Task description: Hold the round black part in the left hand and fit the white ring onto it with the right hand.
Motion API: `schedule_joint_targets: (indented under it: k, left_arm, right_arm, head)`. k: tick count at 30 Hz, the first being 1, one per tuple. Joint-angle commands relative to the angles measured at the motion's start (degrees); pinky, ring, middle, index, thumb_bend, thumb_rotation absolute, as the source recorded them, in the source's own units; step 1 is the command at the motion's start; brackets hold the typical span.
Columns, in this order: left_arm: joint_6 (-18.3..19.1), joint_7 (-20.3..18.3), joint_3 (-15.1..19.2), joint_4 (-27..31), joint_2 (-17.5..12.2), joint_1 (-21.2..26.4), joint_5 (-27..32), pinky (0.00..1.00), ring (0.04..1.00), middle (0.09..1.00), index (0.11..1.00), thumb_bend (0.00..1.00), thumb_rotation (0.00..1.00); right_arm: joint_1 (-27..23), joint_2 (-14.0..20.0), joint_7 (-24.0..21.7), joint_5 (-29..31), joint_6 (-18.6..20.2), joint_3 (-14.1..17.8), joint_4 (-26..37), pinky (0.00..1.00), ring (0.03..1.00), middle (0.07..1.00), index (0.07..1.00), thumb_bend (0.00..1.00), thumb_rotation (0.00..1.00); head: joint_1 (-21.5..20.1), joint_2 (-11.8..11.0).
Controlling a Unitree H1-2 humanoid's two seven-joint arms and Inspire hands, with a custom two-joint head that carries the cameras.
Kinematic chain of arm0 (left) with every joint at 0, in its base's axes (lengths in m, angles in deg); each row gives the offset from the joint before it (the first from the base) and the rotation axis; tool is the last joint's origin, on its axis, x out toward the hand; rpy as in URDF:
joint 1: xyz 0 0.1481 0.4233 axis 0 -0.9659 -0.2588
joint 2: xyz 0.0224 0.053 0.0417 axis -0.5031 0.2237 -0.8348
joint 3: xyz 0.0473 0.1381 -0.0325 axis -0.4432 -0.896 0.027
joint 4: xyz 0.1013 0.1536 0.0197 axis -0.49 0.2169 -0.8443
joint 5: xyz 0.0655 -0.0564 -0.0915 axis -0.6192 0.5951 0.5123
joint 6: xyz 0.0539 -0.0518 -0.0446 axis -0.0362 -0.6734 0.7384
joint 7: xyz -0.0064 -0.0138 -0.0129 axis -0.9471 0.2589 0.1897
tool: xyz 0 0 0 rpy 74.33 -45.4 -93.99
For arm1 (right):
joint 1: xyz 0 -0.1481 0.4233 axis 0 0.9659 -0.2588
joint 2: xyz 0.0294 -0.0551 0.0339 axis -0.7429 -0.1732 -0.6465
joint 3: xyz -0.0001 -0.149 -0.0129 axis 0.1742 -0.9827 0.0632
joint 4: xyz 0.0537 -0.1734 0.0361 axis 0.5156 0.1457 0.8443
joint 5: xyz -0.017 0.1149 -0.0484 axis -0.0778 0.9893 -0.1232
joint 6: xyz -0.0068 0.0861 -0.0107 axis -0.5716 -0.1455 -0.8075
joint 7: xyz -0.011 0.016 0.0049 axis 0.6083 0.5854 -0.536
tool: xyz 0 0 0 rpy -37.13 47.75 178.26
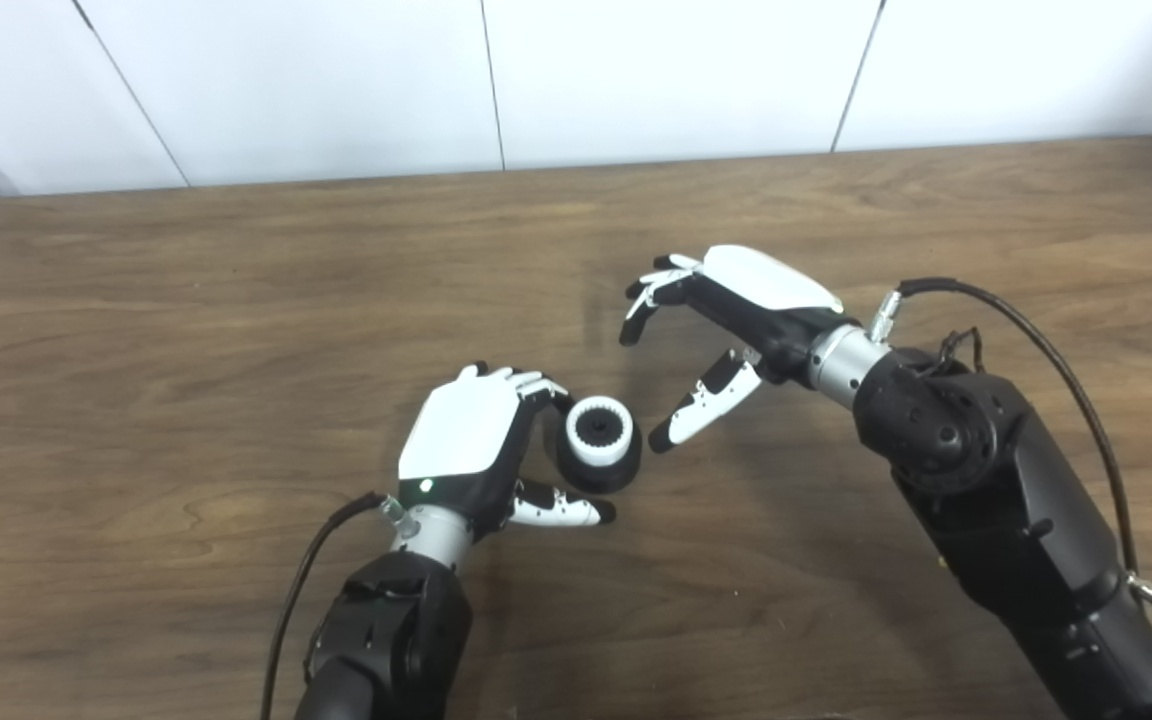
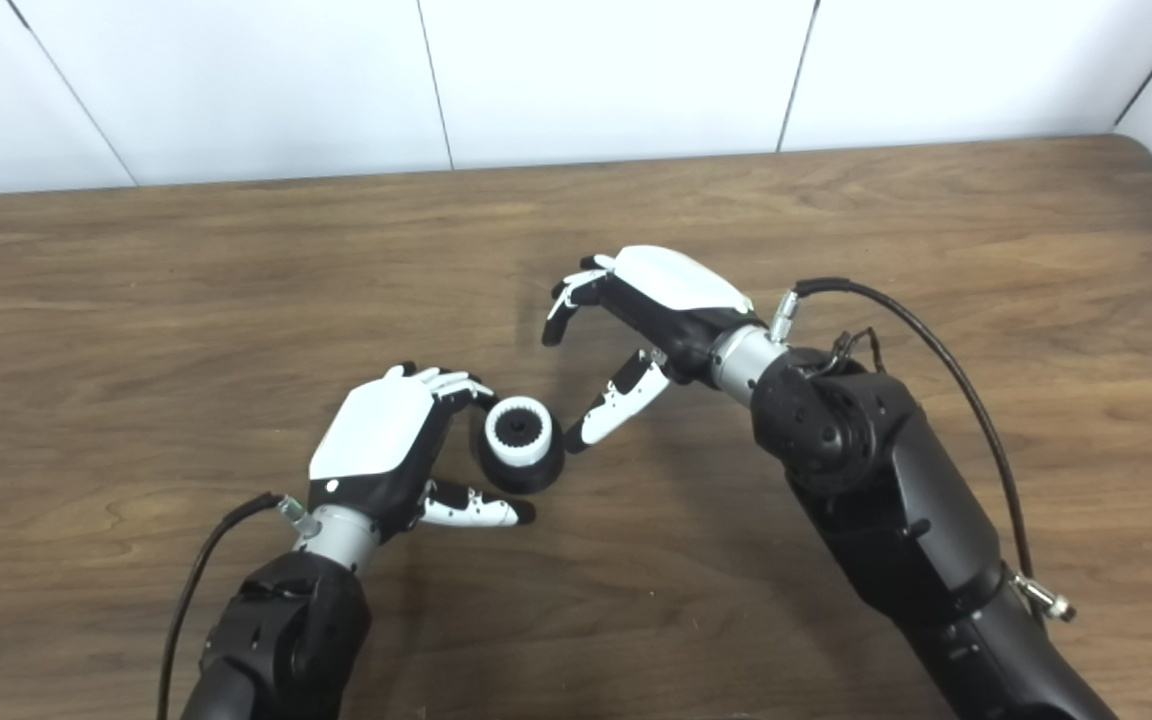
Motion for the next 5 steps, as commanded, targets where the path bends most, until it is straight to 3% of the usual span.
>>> schedule_joint_targets:
  k: [1,5]
  left_arm:
    - [-0.2,-0.1,0.9,1.9,-0.2,1.3,-0.2,1.00,0.905,0.845,0.702,0.94,0.29]
    - [-1.2,-0.4,2.3,2.4,-1.1,1.9,1.2,1.00,0.900,0.837,0.707,0.93,0.31]
  right_arm:
    - [-1.3,0.1,1.5,0.2,-0.6,1.1,1.1,0.90,0.977,0.872,0.661,0.98,0.28]
    - [-1.2,0.1,1.7,-0.2,-0.6,1.1,0.9,0.90,0.974,0.871,0.663,0.98,0.27]
  head:
    - [0.0,0.0]
    - [0.3,-0.2]
